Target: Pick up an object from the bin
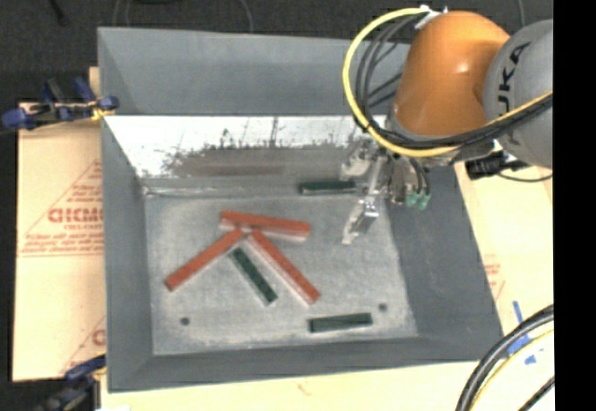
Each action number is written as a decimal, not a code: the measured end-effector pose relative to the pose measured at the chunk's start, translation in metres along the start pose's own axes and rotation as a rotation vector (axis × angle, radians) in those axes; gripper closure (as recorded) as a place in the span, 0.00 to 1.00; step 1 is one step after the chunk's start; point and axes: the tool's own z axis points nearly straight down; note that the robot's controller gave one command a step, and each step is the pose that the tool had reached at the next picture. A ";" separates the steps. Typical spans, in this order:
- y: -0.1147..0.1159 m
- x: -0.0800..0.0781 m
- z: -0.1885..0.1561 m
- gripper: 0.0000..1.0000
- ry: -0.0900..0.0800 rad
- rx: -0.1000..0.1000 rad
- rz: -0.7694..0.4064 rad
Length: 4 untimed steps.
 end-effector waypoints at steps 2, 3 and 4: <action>-0.021 -0.037 -0.030 0.00 0.004 0.000 -0.038; -0.015 -0.032 -0.009 0.00 -0.014 0.003 -0.076; 0.003 -0.026 0.055 0.00 -0.005 0.001 -0.140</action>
Offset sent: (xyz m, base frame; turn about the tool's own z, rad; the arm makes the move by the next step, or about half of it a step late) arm 0.0564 -0.0439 0.0520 -0.0617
